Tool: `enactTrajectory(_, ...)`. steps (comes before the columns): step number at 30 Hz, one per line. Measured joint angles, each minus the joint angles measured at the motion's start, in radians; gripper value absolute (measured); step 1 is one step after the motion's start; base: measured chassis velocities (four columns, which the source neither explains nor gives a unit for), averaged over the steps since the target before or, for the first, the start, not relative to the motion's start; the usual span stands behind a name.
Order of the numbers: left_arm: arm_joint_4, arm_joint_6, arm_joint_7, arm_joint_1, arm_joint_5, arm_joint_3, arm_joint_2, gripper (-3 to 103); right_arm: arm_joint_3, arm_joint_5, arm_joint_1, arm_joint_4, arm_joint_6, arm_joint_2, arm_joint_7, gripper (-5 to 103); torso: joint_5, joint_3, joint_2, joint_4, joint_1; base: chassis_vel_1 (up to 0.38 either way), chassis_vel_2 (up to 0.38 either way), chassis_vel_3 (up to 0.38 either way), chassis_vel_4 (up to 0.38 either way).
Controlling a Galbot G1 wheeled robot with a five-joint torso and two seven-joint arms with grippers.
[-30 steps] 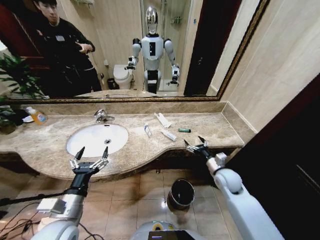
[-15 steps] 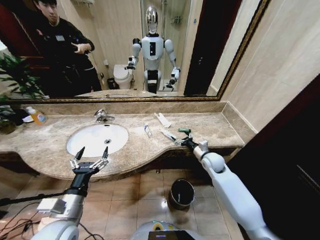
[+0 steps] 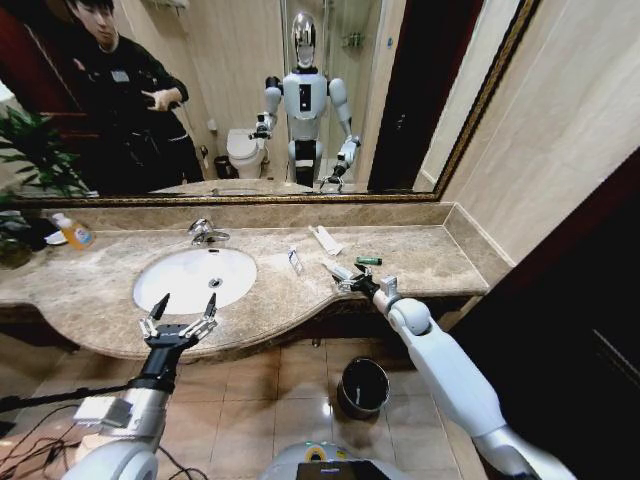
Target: Pick up the trash from the sink and place it in the trash bin.
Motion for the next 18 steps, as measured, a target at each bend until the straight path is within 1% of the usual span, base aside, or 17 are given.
enactTrajectory(1,0.0,0.0,0.0,0.0,0.0,0.0,0.0,100,0.0,-0.008,-0.005,0.0,0.0,0.0,0.0,92,0.0,0.0,0.0,0.0,0.0,0.0,0.0,0.0,0.0)
enactTrajectory(3,0.0,0.0,0.0,0.0,0.0,0.0,0.0,100,0.001,-0.02,-0.008,0.0,0.002,0.0,-0.003,92,0.0,0.0,0.0,0.0,0.0,0.0,0.0,0.0,0.0)
enactTrajectory(4,0.0,0.0,0.0,0.0,0.0,0.0,0.0,100,0.003,-0.03,-0.011,-0.002,0.005,0.001,-0.008,87,0.0,0.0,0.0,0.0,0.0,0.0,0.0,0.0,0.0)
enactTrajectory(5,0.0,0.0,0.0,0.0,0.0,0.0,0.0,100,0.003,-0.03,-0.011,-0.002,0.005,0.001,-0.008,87,0.0,0.0,0.0,0.0,0.0,0.0,0.0,0.0,0.0)
enactTrajectory(7,0.0,0.0,0.0,0.0,0.0,0.0,0.0,100,0.006,-0.047,-0.021,-0.005,0.013,0.003,-0.017,76,0.0,0.0,0.0,0.0,0.0,0.0,0.0,0.0,0.0)
enactTrajectory(8,0.0,0.0,0.0,0.0,0.0,0.0,0.0,100,0.006,-0.047,-0.021,-0.005,0.013,0.003,-0.017,76,0.0,0.0,0.0,0.0,0.0,0.0,0.0,0.0,0.0)
enactTrajectory(12,0.0,0.0,0.0,0.0,0.0,0.0,0.0,100,0.01,-0.049,-0.029,0.0,0.018,0.006,-0.012,54,0.0,0.0,0.0,0.0,0.0,0.0,0.0,0.0,0.0)
enactTrajectory(13,0.0,0.0,0.0,0.0,0.0,0.0,0.0,100,0.01,-0.049,-0.029,0.0,0.018,0.006,-0.012,54,0.0,0.0,0.0,0.0,0.0,0.0,0.0,0.0,0.0)
enactTrajectory(15,0.0,0.0,0.0,0.0,0.0,0.0,0.0,100,0.013,-0.048,-0.035,0.006,0.021,0.006,-0.008,43,0.0,0.0,0.0,0.0,0.0,0.0,0.0,0.0,0.0)
enactTrajectory(16,0.0,0.0,0.0,0.0,0.0,0.0,0.0,100,0.013,-0.048,-0.035,0.006,0.021,0.006,-0.008,43,0.0,0.0,0.0,0.0,0.0,0.0,0.0,0.0,0.0)
enactTrajectory(18,0.0,0.0,0.0,0.0,0.0,0.0,0.0,100,0.016,-0.049,-0.041,0.006,0.028,0.006,-0.006,33,0.0,0.0,0.0,0.0,0.0,0.0,0.0,0.0,0.0)
